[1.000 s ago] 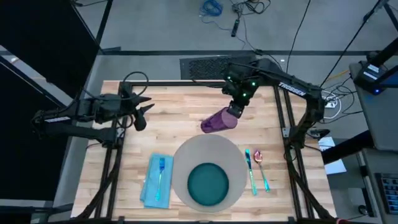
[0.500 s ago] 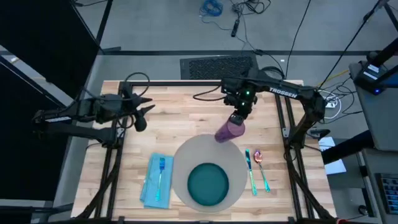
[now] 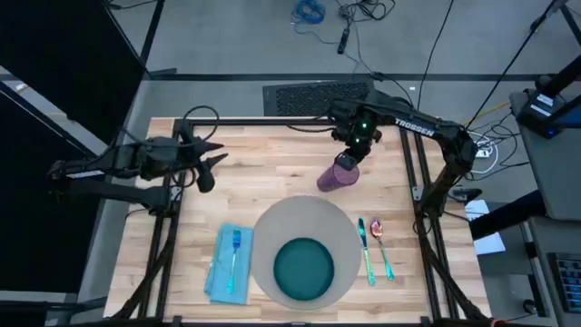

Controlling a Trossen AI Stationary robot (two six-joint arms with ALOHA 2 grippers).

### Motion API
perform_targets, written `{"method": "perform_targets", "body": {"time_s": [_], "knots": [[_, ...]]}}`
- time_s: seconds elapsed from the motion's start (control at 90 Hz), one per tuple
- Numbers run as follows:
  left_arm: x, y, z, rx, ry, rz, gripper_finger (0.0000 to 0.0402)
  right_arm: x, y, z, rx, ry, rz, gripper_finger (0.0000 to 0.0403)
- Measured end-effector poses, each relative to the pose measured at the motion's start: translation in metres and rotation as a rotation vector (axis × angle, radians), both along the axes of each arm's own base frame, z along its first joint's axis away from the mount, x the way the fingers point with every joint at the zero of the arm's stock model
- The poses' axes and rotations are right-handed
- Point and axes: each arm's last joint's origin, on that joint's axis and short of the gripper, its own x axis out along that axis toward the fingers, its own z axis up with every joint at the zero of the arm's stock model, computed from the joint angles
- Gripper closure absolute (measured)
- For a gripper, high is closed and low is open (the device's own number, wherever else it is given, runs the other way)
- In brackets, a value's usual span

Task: Set table place
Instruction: Put the purple cup on the top of the gray mat, then return to Home Position

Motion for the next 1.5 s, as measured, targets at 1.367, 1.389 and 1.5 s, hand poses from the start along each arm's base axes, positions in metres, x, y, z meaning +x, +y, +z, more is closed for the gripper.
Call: {"method": "perform_targets", "body": {"time_s": [1.367, 1.389, 1.5], "knots": [[0.000, 0.000, 0.000, 0.022, 0.005, -0.013, 0.0285, -0.012, 0.007, -0.019, 0.041, 0.091, -0.043, 0.0308], [0.000, 0.000, 0.000, 0.022, 0.004, -0.013, 0.0285, -0.011, 0.006, -0.015, 0.021, 0.078, -0.040, 0.0308], [0.000, 0.000, 0.000, 0.021, 0.004, -0.013, 0.0285, -0.014, 0.006, 0.012, -0.046, -0.018, -0.021, 0.0309]]}}
